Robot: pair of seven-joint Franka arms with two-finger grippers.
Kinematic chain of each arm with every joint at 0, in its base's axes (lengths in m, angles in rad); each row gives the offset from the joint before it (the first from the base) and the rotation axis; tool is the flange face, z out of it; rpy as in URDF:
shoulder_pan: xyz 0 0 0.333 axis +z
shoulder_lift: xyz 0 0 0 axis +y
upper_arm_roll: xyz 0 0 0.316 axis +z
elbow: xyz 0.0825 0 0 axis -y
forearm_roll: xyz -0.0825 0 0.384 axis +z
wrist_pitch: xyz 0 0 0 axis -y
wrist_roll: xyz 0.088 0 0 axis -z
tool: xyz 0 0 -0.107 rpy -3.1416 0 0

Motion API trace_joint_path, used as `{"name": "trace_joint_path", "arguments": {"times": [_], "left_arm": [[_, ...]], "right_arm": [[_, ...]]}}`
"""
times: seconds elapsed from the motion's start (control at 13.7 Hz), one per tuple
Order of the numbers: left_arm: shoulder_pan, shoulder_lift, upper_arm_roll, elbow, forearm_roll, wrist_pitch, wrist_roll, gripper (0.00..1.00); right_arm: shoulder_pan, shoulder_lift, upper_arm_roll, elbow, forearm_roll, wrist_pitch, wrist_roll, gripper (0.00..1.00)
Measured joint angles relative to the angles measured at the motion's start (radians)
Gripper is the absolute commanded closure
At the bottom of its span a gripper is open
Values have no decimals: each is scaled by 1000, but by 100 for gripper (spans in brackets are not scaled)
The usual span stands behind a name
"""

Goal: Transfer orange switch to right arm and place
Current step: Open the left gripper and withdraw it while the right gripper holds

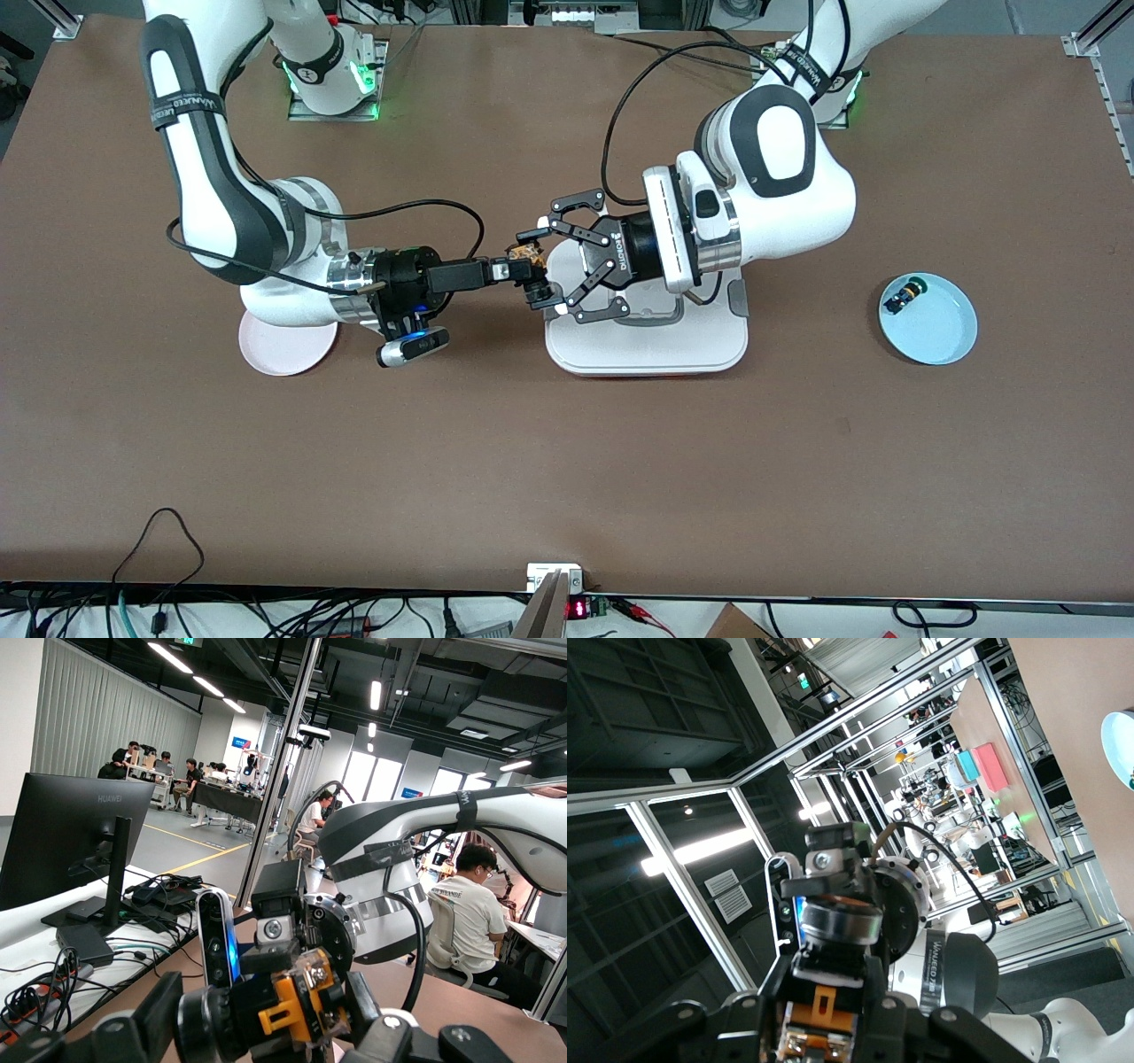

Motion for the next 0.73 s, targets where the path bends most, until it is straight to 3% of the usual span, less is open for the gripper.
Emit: {"name": "trace_joint_path", "arguments": {"times": [0.29, 0.51, 0.73], "left_arm": [[22, -6, 6, 15, -14, -7, -51, 0], [128, -16, 19, 7, -14, -136, -52, 0], [278, -25, 30, -37, 24, -244, -42, 0]], "right_arm": [[0, 8, -1, 3, 0, 0, -43, 85], [-5, 13, -8, 4, -15, 4, -100, 86], [-71, 14, -15, 5, -192, 9, -169, 87]]}}
